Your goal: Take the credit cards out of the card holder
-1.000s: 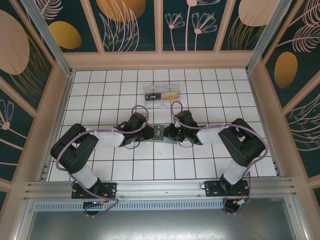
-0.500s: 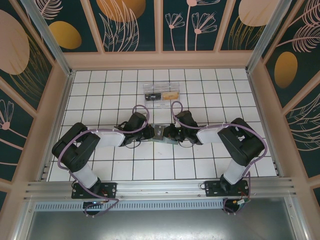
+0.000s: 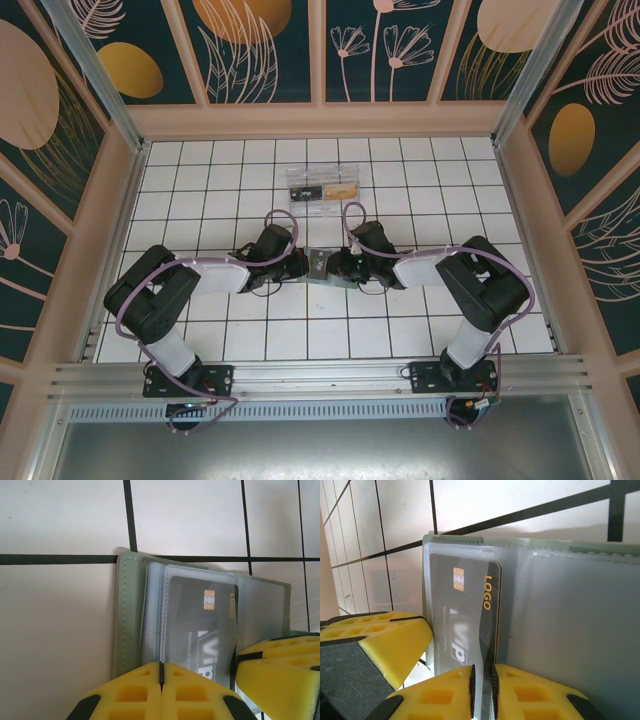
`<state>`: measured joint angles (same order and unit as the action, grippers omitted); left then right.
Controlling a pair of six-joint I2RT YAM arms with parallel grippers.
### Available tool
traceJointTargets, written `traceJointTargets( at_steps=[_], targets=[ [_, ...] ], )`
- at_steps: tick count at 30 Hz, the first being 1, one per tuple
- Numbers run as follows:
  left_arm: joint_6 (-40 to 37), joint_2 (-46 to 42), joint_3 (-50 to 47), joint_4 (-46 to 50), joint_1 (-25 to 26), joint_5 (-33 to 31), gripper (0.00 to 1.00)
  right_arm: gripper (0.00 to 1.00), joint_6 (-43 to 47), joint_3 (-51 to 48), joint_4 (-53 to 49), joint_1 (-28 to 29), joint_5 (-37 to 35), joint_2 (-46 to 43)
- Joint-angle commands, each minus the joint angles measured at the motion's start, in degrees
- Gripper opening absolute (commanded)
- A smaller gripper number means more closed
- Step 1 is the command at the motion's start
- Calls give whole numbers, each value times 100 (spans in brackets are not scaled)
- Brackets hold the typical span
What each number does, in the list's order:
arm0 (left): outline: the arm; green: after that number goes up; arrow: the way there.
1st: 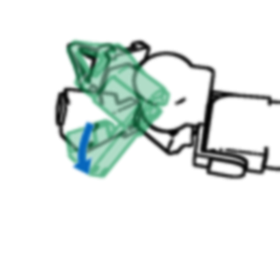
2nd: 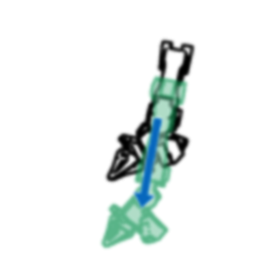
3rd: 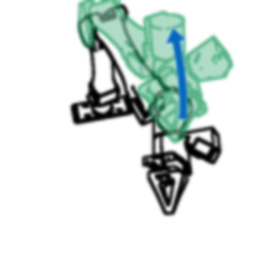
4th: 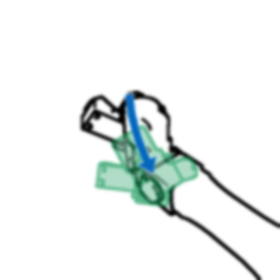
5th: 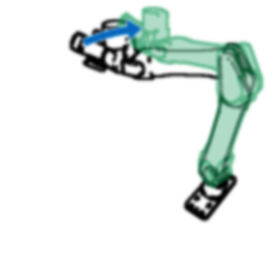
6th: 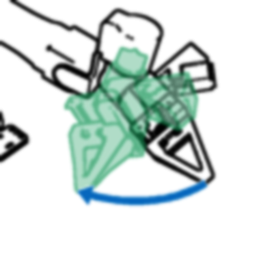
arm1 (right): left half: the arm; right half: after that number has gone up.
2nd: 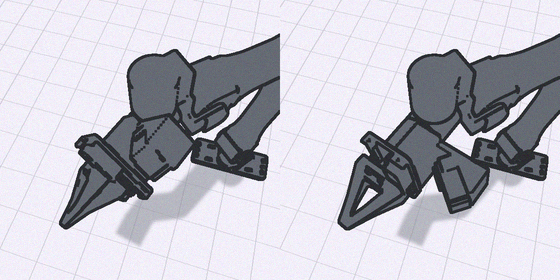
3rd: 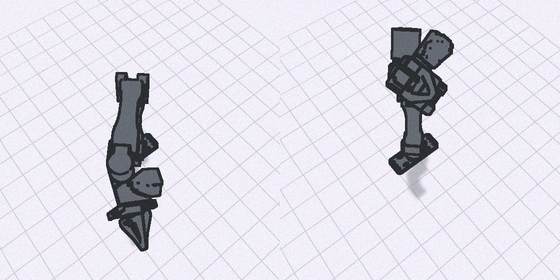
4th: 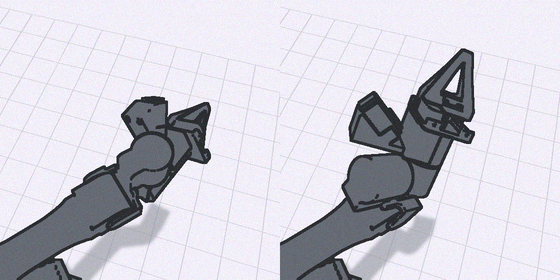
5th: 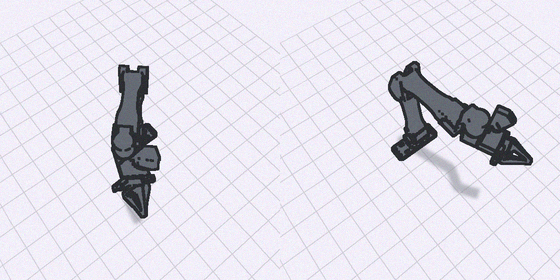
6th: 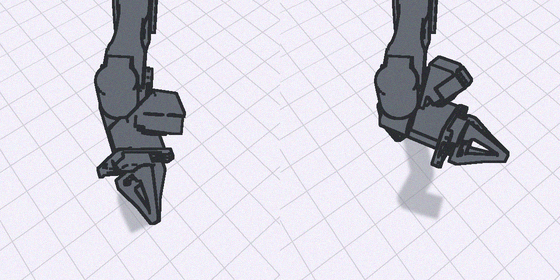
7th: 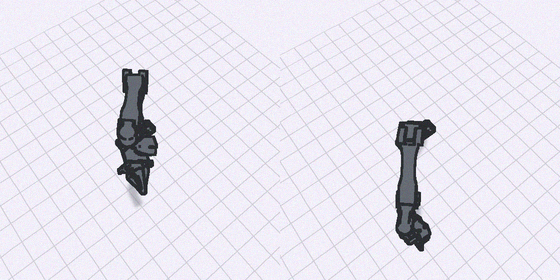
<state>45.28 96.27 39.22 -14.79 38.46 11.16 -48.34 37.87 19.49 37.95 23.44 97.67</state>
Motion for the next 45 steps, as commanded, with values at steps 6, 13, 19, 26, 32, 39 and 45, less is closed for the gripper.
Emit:
traceJointTargets(
  at_steps=[6, 13, 19, 26, 32, 39, 45],
  targets=[
    [3, -517, -61, 225, -8, 98, 6, 20, 161, -69, -199, -23, -194, -166],
    [-14, -201, -48, 231, -7, -7, 0, 20, 178, -70, -213, -34, -191, -164],
    [-29, 143, 25, 198, -11, 82, 0, 20, 182, -69, -185, -43, -154, -120],
    [3, 414, 24, 151, -1, 189, 0, 19, 128, -122, 6, -49, -20, -109],
    [25, 388, -2, 162, -2, 157, 0, 12, 36, -230, 181, -79, 63, -159],
    [106, 341, 15, 339, 4, -20, 0, 0, -198, -586, 659, -233, 257, -247],
    [174, 339, 7, 415, 2, -94, 0, 0, -321, -827, 910, -343, 345, -335]
  ],
)
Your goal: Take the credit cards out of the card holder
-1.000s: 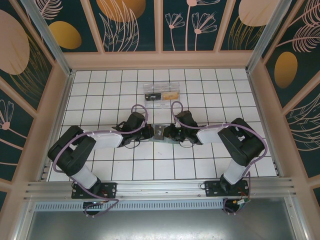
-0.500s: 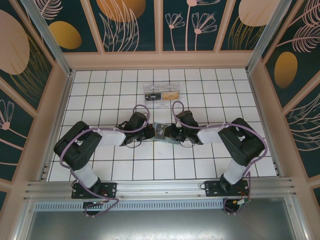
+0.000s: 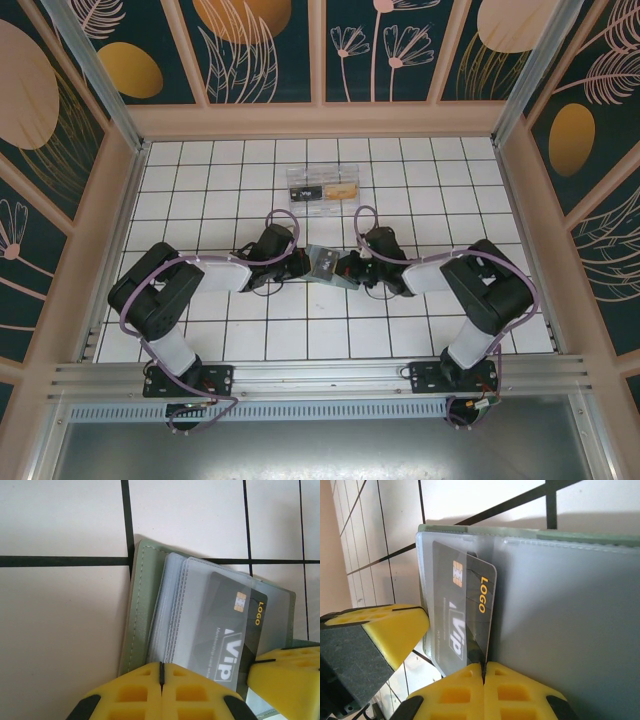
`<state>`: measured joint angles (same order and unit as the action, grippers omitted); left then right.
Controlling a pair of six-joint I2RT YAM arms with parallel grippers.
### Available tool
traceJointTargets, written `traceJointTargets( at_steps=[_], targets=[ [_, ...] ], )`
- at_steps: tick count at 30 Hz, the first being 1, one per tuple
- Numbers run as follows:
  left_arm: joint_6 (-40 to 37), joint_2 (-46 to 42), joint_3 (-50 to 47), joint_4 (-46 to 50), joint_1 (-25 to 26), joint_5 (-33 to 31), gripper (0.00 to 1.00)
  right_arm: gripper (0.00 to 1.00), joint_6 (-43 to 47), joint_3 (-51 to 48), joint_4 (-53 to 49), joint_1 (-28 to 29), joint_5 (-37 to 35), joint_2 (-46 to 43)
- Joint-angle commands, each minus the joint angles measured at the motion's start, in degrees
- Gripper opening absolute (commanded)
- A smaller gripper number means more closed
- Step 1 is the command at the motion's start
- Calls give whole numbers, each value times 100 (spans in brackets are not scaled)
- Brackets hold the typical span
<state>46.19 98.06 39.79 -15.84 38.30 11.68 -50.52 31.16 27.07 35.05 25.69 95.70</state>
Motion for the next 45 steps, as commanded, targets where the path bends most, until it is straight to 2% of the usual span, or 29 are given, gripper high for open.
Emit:
traceJointTargets(
  at_steps=[1, 20, 21, 23, 27, 32, 38, 45],
  targets=[
    [83, 146, -50, 520, 14, -149, 0, 0, -117, -194, 187, -66, 144, -150],
    [66, 49, -50, 538, 14, -122, 0, 0, -75, -522, 281, -339, 234, -554],
    [57, 52, -34, 564, 12, -123, 4, 0, -64, -523, 289, -337, 243, -533],
    [40, 46, 10, 619, 14, -122, 20, 0, -66, -506, 310, -336, 259, -480],
    [-15, -373, 81, 704, 18, -183, 25, 0, -111, -496, 422, -333, 314, -394],
    [-119, -510, 179, 547, 19, 42, 20, 2, -100, -496, 407, -336, 300, -378],
    [-169, -147, 440, 231, 153, 376, 16, 4, -81, -501, 387, -338, 271, -355],
    [-192, 391, 756, 328, 311, 390, 15, 6, -85, -505, 410, -335, 268, -305]
  ],
)
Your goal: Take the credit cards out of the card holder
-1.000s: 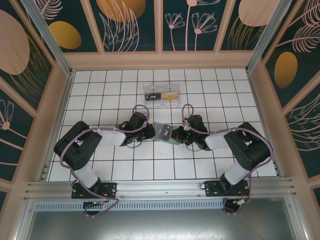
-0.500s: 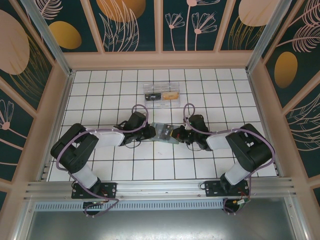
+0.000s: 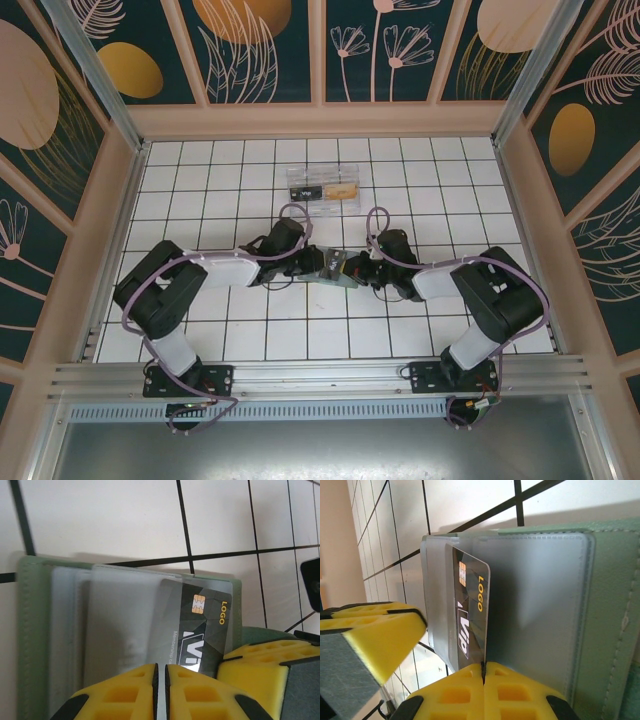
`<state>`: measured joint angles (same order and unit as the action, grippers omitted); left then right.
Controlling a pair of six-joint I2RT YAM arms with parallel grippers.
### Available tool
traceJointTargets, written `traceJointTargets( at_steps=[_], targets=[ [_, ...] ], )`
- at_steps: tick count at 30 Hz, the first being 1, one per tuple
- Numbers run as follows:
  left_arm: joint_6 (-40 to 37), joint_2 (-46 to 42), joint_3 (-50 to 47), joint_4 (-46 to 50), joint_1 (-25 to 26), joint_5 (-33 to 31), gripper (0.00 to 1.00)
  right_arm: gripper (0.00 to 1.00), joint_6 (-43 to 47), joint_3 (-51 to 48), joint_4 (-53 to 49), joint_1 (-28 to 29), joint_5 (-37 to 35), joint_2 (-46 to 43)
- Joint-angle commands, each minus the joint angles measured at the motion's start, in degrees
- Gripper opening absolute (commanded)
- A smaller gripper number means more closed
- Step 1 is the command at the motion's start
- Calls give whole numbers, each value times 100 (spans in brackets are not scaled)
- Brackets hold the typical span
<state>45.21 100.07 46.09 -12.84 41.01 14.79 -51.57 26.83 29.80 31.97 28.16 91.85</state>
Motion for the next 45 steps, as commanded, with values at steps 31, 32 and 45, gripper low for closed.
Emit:
traceJointTargets(
  at_steps=[31, 32, 45],
  targets=[
    [102, 254, -69, 138, 73, -118, 9, 0, -283, -212, 663, -4, -48, 171],
    [102, 245, -73, 144, 66, -148, 9, 0, -275, -256, 656, -22, -48, 128],
    [129, 167, -74, 186, 70, -221, 10, 0, -19, -787, 439, -445, 154, -605]
  ],
)
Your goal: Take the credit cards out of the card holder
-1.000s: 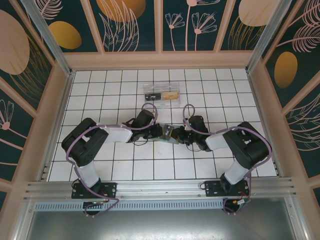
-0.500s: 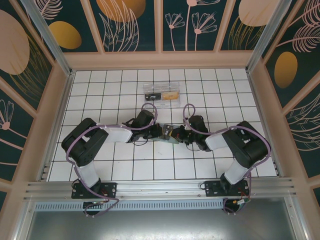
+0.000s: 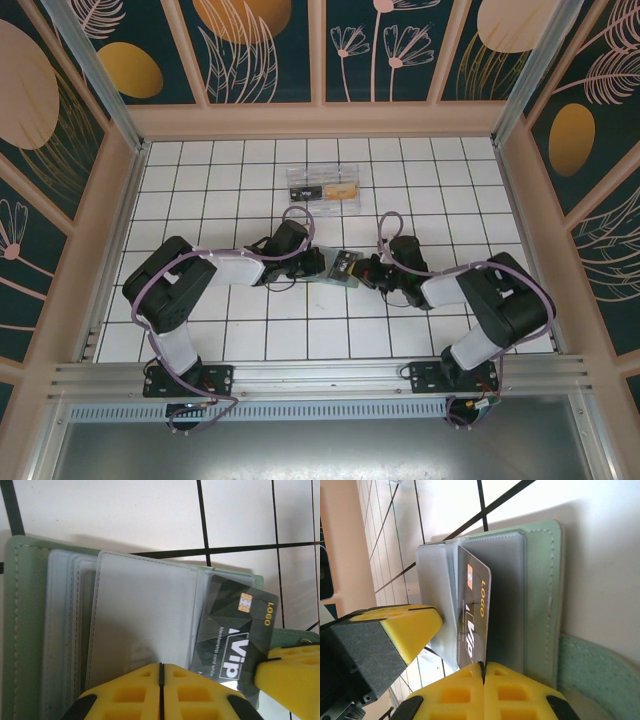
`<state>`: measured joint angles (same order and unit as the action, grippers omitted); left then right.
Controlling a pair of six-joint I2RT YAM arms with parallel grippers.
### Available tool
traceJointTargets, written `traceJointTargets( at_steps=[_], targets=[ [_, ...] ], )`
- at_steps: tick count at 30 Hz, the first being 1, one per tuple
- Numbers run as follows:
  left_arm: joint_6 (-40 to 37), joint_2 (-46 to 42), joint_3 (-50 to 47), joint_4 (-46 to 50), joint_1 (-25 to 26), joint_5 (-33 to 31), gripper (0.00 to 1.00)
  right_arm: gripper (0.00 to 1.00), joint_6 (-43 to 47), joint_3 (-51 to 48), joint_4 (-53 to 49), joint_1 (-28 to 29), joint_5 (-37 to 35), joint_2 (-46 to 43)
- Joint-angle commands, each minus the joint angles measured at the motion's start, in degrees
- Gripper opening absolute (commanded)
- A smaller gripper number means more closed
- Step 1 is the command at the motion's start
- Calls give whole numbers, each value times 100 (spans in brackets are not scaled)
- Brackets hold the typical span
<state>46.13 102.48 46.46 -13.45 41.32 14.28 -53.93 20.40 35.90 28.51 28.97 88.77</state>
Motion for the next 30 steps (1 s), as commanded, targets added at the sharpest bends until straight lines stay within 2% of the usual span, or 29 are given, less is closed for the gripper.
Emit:
traceJointTargets(
  at_steps=[1, 7, 10, 12, 15, 17, 19, 20, 23, 28, 30],
  targets=[
    [37, -96, -111, 253, 38, -165, 10, 0, 261, -174, -273, -139, 60, -435],
    [57, -289, -85, 240, 41, -165, 12, 0, 633, -140, -1318, -191, -166, -1479],
    [124, -560, -75, 155, 35, -135, 17, 0, 849, -9, -1950, -202, -346, -1976],
    [175, -806, -50, 119, 39, -177, 23, 0, 1034, 135, -2391, -197, -458, -2288],
    [230, -1236, -22, 198, 40, -423, 42, 0, 1387, 414, -2993, -196, -643, -2591],
    [273, -1605, -47, 308, 34, -727, 51, 0, 1642, 666, -3334, -186, -796, -2703],
    [313, -2057, -128, 471, 34, -1151, 60, 0, 1970, 988, -3623, -154, -865, -2703],
    [352, -2341, -202, 576, 33, -1405, 72, 0, 2172, 1198, -3777, -129, -879, -2662],
    [444, -3154, -392, 985, 3, -2138, 98, 0, 2831, 1977, -4318, -39, -1084, -2362],
    [398, -4377, -733, 1561, -103, -2830, 99, 0, 4294, 3365, -4999, 196, -1306, -1465],
    [359, -4822, -879, 1764, -123, -3019, 99, 0, 5001, 3901, -5260, 369, -1638, -1074]
  ],
)
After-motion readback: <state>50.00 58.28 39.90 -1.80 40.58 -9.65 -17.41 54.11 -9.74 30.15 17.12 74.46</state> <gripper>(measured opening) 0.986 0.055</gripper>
